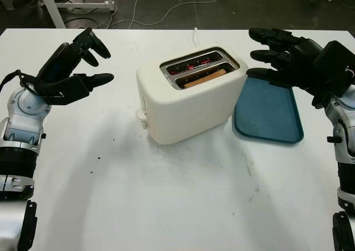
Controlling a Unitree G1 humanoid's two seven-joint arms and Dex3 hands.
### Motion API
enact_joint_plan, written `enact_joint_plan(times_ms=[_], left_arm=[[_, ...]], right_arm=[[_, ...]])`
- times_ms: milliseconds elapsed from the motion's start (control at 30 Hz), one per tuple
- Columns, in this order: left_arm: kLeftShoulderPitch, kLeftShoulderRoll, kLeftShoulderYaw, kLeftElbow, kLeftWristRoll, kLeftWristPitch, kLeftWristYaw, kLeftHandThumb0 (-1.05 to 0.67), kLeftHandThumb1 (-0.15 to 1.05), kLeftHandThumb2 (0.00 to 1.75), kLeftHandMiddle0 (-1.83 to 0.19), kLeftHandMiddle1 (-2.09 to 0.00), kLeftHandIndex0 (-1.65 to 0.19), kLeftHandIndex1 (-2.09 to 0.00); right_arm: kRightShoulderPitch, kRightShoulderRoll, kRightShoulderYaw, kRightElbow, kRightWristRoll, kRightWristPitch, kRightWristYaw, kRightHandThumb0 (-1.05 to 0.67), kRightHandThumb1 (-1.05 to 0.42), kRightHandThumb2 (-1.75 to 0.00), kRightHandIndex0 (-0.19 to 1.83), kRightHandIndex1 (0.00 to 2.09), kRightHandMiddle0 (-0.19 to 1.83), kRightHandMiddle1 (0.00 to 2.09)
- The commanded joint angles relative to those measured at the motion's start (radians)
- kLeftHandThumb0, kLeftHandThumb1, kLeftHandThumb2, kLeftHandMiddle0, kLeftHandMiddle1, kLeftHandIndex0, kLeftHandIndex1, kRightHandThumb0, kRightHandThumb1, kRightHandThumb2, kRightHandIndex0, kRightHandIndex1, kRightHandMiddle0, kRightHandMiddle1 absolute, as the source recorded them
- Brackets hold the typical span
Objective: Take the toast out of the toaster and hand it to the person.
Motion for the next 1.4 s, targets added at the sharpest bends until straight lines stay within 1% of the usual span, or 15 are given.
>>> enact_joint_plan(times_ms=[0, 67, 333, 400, 533, 733, 967, 1067, 1133, 1233, 1367], left_arm=[[0.016, 0.007, 0.005, 0.002, -0.001, -0.007, 0.0, -1.05, 0.92, 0.34, -0.03, -1.75, 0.0, -1.7], [0.017, 0.006, 0.005, 0.002, -0.001, -0.01, 0.001, -1.05, 0.92, 0.32, -0.03, -1.75, 0.0, -1.7], [0.017, 0.009, 0.003, 0.006, 0.006, -0.017, 0.005, -1.05, 0.92, 0.34, -0.03, -1.75, 0.0, -1.7], [0.017, 0.007, 0.006, 0.002, -0.004, -0.01, -0.002, -1.05, 0.92, 0.32, -0.04, -1.75, 0.0, -1.7], [0.014, 0.008, 0.004, 0.013, -0.003, -0.024, -0.001, -1.05, 0.92, 0.32, -0.04, -1.75, 0.0, -1.69], [0.013, 0.011, 0.0, 0.015, 0.012, -0.023, 0.009, -1.05, 0.92, 0.33, -0.03, -1.75, 0.0, -1.7], [0.014, 0.01, 0.001, 0.009, 0.008, -0.015, 0.005, -1.05, 0.92, 0.33, -0.03, -1.75, 0.0, -1.71], [0.014, 0.009, 0.002, 0.007, 0.008, -0.011, 0.006, -1.05, 0.92, 0.33, -0.03, -1.75, 0.0, -1.71], [0.015, 0.007, 0.005, 0.007, -0.001, -0.013, 0.001, -1.05, 0.92, 0.32, -0.03, -1.75, 0.0, -1.7], [0.014, 0.008, 0.004, 0.009, -0.001, -0.016, -0.002, -1.05, 0.92, 0.32, -0.02, -1.75, 0.0, -1.7], [0.014, 0.009, 0.002, 0.007, 0.009, -0.016, 0.008, -1.05, 0.92, 0.33, -0.04, -1.75, 0.0, -1.71]], right_arm=[[0.003, 0.005, -0.001, -0.004, 0.004, -0.007, -0.006, -0.48, -0.83, 0.0, 0.0, 0.58, 0.27, 0.03], [0.002, 0.002, 0.002, -0.004, -0.001, -0.01, -0.005, -0.51, -0.84, 0.0, 0.0, 0.6, 0.28, 0.04], [-0.001, 0.003, 0.0, -0.004, 0.004, -0.001, -0.005, -0.48, -0.83, 0.0, 0.0, 0.58, 0.27, 0.04], [-0.002, 0.004, 0.0, -0.005, 0.005, 0.001, -0.004, -0.47, -0.83, 0.0, 0.0, 0.58, 0.27, 0.03], [0.0, 0.004, 0.001, -0.01, 0.003, 0.002, -0.006, -0.46, -0.84, 0.0, 0.0, 0.57, 0.26, 0.03], [0.0, 0.004, 0.005, -0.008, -0.002, 0.0, -0.01, -0.49, -0.84, 0.0, 0.0, 0.58, 0.27, 0.04], [-0.001, 0.001, 0.004, -0.009, 0.0, -0.002, -0.006, -0.46, -0.84, 0.0, 0.0, 0.58, 0.27, 0.04], [-0.002, 0.012, -0.005, -0.009, 0.014, 0.012, -0.01, -0.45, -0.82, 0.0, 0.0, 0.58, 0.26, 0.04], [0.0, 0.007, 0.001, -0.01, 0.005, 0.003, -0.01, -0.47, -0.83, -0.01, 0.0, 0.58, 0.27, 0.04], [0.001, 0.005, 0.0, -0.007, 0.005, -0.01, -0.004, -0.45, -0.84, -0.01, 0.0, 0.59, 0.27, 0.04], [-0.001, 0.008, 0.002, -0.015, 0.002, 0.015, -0.015, -0.46, -0.83, 0.0, 0.0, 0.59, 0.27, 0.04]])
